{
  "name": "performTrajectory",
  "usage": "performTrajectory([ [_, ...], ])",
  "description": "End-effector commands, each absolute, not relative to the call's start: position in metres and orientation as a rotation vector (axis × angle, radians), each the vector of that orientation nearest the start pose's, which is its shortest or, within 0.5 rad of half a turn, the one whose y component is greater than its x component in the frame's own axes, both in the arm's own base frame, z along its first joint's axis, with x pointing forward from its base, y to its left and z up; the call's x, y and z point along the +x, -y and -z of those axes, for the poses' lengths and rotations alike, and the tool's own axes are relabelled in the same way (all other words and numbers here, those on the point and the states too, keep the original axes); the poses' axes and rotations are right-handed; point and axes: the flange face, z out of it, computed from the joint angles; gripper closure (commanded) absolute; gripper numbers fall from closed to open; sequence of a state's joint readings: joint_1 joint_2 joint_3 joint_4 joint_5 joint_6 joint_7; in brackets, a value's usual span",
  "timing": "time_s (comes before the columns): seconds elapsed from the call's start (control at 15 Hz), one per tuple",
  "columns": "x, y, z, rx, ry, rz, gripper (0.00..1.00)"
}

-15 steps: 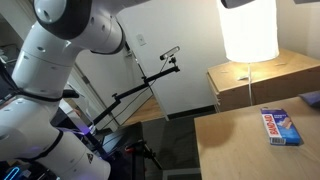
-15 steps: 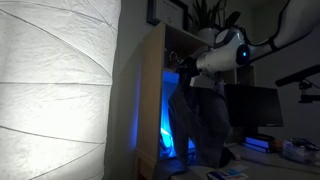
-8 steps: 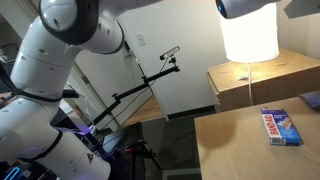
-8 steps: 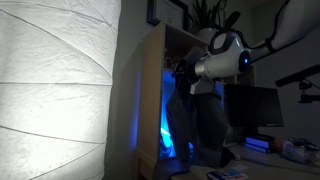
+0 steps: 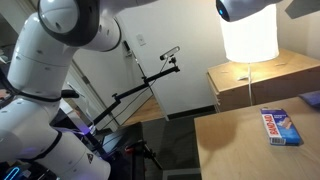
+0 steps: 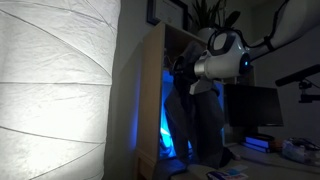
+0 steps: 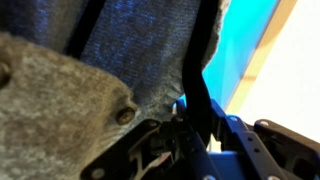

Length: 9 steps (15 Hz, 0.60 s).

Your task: Hang the sweater with the hanger

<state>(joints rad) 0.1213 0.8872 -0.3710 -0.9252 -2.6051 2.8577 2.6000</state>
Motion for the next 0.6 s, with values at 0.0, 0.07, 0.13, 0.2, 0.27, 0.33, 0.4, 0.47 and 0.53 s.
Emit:
performTrajectory([
  [0.0,0.7968,0.0385,-0.4173,-2.466,0.166,2.589,0.93],
  [0.07,0.7963,0.0391,-0.4184,-2.478,0.223,2.639,0.94],
  [0.13,0.7965,0.0353,-0.4194,-2.491,0.271,2.644,0.94],
  [0.2,0.7968,0.0375,-0.4201,-2.494,0.331,2.706,0.94],
  [0.27,0.797,0.038,-0.4195,-2.502,0.381,2.735,0.94],
  [0.33,0.7967,0.0375,-0.4191,-2.514,0.425,2.747,0.94],
  [0.4,0.7963,0.0364,-0.4176,-2.524,0.46,2.753,0.94],
  [0.47,0.7954,0.0355,-0.4163,-2.534,0.498,2.765,0.94],
  [0.53,0.7969,0.0316,-0.4131,-2.542,0.523,2.745,0.93],
])
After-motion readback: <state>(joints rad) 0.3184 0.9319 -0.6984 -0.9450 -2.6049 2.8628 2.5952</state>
